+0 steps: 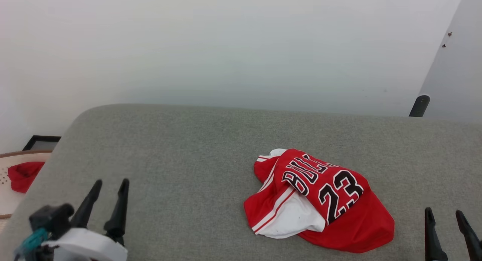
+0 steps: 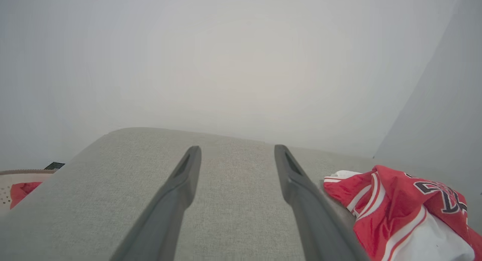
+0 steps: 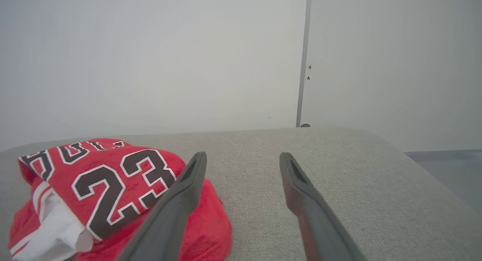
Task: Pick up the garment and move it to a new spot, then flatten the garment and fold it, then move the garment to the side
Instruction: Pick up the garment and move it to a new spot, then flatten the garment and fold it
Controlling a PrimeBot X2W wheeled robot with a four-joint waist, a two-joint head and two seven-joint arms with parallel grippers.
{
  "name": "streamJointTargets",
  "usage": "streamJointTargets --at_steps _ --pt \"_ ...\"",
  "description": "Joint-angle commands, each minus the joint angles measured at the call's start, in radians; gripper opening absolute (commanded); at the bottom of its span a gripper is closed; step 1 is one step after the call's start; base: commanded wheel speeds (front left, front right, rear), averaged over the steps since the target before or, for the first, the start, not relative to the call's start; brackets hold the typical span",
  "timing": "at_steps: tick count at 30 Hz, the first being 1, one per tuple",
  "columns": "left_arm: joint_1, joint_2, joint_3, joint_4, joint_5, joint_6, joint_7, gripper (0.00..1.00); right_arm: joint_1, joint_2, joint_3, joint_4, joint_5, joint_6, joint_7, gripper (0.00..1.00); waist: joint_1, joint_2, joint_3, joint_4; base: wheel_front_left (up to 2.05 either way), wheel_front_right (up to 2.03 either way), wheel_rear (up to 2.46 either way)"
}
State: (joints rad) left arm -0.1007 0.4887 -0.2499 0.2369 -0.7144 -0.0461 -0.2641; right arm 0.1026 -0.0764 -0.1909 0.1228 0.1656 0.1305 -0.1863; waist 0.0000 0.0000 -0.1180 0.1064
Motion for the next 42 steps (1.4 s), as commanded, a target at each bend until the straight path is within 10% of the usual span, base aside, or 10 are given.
streamJointTargets --at_steps 1,22,42 --pt "0.014 -0.012 0.021 0.001 0.012 -0.009 0.001 1.00 0.015 0.003 -0.007 0.001 -0.007 0.000 -0.006 1.00 0.0000 0.0000 0.001 -0.002 0.00 0.00 0.00" --pt "0.038 -0.081 0.126 0.000 0.081 -0.076 0.030 1.00 0.004 0.009 -0.015 0.002 -0.006 0.000 0.002 1.00 0.0000 0.0000 0.020 -0.012 0.00 0.00 0.00" --pt "-0.304 -0.059 -0.128 -0.064 -0.236 -0.084 0.761 1.00 -0.082 0.002 0.063 -0.049 -0.008 0.000 0.056 1.00 0.0000 0.0000 0.114 -0.094 0.00 0.00 0.00"
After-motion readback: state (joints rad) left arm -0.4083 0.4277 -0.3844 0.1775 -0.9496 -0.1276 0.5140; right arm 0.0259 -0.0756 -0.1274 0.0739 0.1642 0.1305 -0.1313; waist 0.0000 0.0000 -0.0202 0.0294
